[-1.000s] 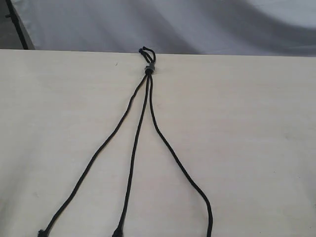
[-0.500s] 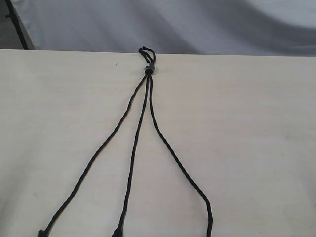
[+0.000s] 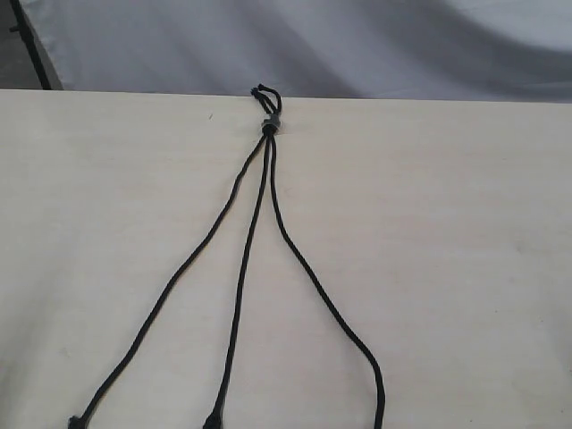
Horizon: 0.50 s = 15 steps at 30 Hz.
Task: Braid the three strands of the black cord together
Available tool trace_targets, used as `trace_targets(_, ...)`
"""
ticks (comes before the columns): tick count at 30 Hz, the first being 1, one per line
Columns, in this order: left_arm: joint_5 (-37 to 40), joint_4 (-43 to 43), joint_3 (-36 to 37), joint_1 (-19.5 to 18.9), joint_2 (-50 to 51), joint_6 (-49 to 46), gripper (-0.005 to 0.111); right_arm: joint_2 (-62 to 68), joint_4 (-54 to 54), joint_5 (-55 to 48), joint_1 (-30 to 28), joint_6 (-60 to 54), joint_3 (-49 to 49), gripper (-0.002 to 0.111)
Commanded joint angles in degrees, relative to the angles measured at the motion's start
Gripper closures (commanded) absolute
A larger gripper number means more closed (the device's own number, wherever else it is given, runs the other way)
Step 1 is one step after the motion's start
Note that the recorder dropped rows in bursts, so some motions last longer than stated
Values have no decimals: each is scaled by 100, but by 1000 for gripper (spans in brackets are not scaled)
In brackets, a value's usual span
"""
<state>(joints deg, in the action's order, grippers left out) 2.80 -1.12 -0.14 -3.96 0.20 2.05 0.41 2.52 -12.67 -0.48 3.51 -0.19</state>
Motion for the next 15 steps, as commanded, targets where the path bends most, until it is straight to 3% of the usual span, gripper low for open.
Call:
trace_targets(1, -1234, 49, 14, -7, -20, 326, 106, -41, 196, 889, -41, 32, 19, 108)
trace_targets(5, -3701, 27, 14, -7, -20, 2199, 106, -41, 1185, 2532, -41, 63, 19, 108)
trace_targets(7, -5034, -21, 14, -7, -20, 2267, 107, -41, 1378, 3667, -41, 275, 19, 108)
trace_targets(8, -5037, -21, -116, -7, -20, 2125, 107, -41, 1266, 3817, -41, 275, 19, 108)
trace_targets(11, -3974, 27, -870, -7, 406, 1323, 107, -41, 713, 3469, -41, 433, -435, 108)
trace_targets(15, -2174, -362, -1976, -7, 1693, 1831, 107, 736, -423, 2461, -41, 1338, -1347, 108)
